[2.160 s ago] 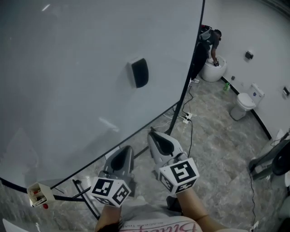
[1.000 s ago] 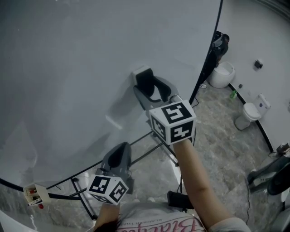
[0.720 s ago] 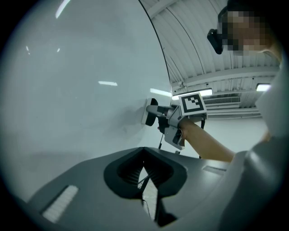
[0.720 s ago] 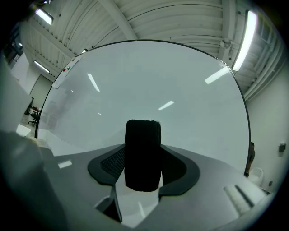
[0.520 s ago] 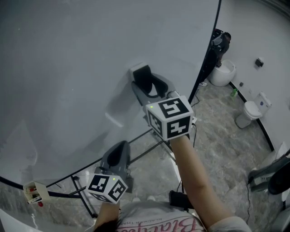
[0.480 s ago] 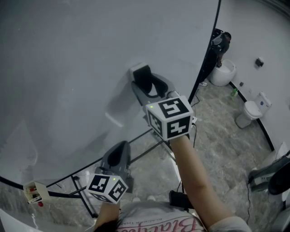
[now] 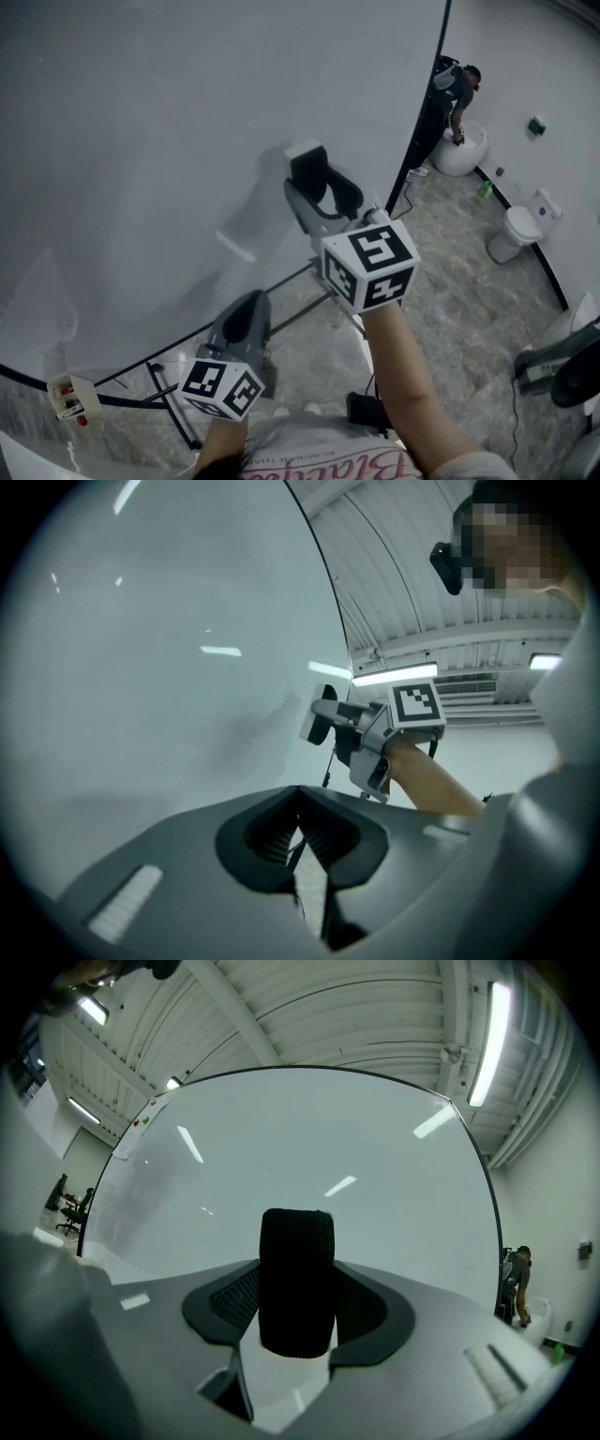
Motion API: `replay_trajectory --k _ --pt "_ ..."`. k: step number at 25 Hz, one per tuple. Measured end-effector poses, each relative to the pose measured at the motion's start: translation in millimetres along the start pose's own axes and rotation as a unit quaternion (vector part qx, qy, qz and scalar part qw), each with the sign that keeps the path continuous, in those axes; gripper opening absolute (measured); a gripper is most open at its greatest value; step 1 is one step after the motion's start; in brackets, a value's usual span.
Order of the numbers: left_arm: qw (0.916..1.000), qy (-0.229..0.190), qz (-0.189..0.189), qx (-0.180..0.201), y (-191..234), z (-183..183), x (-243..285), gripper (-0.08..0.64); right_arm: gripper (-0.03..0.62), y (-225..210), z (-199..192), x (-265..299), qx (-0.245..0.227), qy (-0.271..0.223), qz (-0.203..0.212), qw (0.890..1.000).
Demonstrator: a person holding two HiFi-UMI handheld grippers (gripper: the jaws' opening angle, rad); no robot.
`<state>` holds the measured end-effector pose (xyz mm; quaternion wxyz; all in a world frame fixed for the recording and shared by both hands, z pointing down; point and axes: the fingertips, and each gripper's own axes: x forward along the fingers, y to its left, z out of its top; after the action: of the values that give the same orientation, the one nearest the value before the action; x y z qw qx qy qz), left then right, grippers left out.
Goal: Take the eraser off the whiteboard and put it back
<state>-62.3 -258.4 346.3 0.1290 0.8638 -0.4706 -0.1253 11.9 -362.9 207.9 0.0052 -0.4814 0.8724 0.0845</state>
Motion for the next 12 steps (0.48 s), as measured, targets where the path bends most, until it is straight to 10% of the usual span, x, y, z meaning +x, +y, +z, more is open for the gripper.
replay_trajectory --k 12 --pt "0.9999 0.002 -0.013 0.009 -8.8 4.8 2.7 0.0 0.224 6.5 -23.8 -66.9 0.051 -0.016 -0.027 0.998"
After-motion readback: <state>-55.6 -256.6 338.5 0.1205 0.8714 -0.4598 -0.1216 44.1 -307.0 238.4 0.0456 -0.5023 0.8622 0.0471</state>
